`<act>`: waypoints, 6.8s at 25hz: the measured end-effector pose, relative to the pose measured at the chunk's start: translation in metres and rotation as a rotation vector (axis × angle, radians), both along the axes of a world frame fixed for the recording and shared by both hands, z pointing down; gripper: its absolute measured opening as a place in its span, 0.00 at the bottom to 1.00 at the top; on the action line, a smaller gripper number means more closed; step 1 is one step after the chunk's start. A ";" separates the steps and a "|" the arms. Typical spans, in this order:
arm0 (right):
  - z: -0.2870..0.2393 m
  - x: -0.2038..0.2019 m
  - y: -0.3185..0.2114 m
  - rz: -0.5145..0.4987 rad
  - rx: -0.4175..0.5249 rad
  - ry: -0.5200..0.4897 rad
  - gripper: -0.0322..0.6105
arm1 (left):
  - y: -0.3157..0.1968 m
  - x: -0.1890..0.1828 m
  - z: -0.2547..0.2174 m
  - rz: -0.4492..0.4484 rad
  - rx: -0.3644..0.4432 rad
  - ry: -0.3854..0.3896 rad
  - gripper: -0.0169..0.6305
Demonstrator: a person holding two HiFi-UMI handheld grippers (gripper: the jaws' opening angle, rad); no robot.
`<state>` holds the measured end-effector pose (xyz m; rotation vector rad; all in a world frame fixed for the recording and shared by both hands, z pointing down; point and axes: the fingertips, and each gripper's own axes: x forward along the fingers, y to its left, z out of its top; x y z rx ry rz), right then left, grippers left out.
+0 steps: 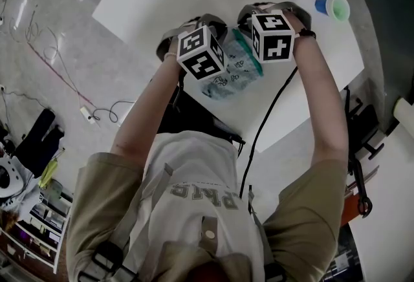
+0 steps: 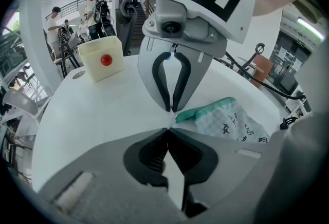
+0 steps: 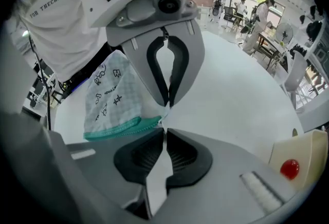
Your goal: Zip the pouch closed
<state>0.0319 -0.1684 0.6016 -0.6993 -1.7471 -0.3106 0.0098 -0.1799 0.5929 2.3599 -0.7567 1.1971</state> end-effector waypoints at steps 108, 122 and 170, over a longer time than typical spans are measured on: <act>-0.004 0.078 0.047 0.319 0.018 -0.021 0.05 | 0.005 -0.001 0.000 0.004 -0.039 -0.056 0.05; -0.004 0.092 0.057 0.328 0.002 -0.001 0.05 | 0.005 -0.002 0.001 0.007 -0.037 -0.059 0.05; -0.002 0.134 0.087 0.394 -0.049 0.058 0.05 | 0.004 -0.004 0.004 0.027 -0.030 -0.082 0.05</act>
